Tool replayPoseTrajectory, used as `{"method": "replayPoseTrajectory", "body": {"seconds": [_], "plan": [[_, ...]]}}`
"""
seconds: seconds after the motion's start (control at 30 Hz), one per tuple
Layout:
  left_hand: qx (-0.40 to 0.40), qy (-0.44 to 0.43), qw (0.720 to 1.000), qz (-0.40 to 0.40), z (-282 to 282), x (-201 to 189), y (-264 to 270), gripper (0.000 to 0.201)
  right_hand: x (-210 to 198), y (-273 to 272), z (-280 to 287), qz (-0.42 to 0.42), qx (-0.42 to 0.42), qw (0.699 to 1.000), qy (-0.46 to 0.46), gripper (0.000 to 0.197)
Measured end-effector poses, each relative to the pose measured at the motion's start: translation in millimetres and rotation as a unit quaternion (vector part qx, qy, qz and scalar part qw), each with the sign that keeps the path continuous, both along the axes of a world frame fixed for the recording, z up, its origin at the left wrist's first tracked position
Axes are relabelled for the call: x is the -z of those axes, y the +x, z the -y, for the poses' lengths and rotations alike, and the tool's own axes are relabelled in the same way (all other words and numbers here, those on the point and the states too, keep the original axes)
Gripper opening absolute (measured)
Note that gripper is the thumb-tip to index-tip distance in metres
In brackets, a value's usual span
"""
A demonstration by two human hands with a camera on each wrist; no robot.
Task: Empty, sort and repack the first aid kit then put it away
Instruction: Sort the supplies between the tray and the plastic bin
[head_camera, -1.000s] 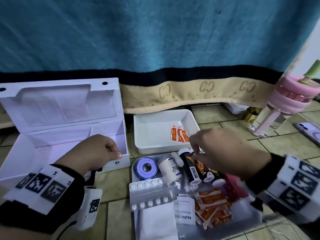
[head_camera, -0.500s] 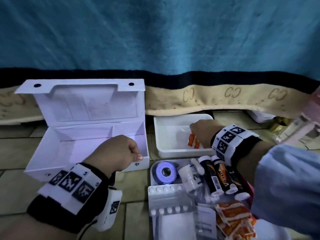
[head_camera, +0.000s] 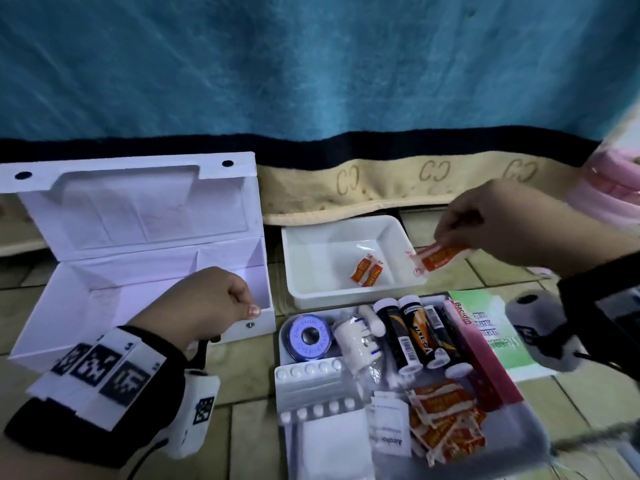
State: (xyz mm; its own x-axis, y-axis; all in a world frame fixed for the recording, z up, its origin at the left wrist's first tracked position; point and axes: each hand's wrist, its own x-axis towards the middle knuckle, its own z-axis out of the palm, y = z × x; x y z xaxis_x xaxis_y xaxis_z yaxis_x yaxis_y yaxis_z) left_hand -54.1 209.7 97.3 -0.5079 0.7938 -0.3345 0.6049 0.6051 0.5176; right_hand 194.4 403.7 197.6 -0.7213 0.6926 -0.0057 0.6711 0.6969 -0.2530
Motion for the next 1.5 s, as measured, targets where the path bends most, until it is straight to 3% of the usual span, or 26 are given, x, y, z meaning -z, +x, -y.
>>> {"method": "replayPoseTrajectory", "body": {"seconds": [0.1, 0.2, 0.43, 0.57, 0.7, 0.8, 0.93, 1.1, 1.2, 1.33, 1.43, 1.5], "plan": [[-0.002, -0.002, 1.0, -0.006, 0, -1, 1, 0.016, 2, 30, 22, 0.058, -0.003, 0.991, -0.119, 0.012], [-0.002, -0.001, 1.0, -0.016, -1, -1, 3, 0.016, 24, 46, 40, 0.096, 0.005, 0.984, -0.148, 0.007], [-0.011, 0.001, 1.0, -0.025, -1, -2, 7, 0.017, 69, 53, 70, 0.155, 0.025, 0.981, -0.117, 0.017], [-0.018, 0.007, 0.999, -0.026, 0, -1, 8, 0.017, 80, 51, 81, 0.145, 0.018, 0.989, -0.034, 0.006], [-0.024, 0.015, 0.999, -0.029, 2, 0, 10, 0.017, 70, 43, 83, 0.164, 0.017, 0.986, 0.017, 0.028], [-0.024, 0.011, 0.999, -0.025, 1, 0, 10, 0.017, 51, 28, 68, 0.119, 0.025, 0.992, 0.045, 0.027], [-0.016, 0.004, 1.0, -0.009, 1, -4, 9, 0.015, 51, -15, 34, 0.073, -0.049, 0.994, 0.07, 0.014], [-0.013, 0.006, 1.0, 0.011, 0, -5, 7, 0.014, 83, -70, 0, 0.266, -0.136, 0.947, 0.12, 0.039], [-0.022, 0.018, 1.0, 0.01, 2, -2, 7, 0.018, 93, -88, -3, 0.325, -0.179, 0.92, 0.123, 0.045], [-0.03, 0.019, 0.999, 0.014, 2, 0, 6, 0.019, 101, -98, -5, 0.307, -0.189, 0.929, 0.081, 0.033], [-0.027, 0.015, 0.999, 0.005, 2, 0, 7, 0.02, 104, -101, -10, 0.304, -0.208, 0.927, 0.069, 0.012], [-0.027, 0.013, 1.0, 0.001, 3, 0, 7, 0.02, 105, -102, -11, 0.306, -0.224, 0.924, 0.058, 0.016]]}}
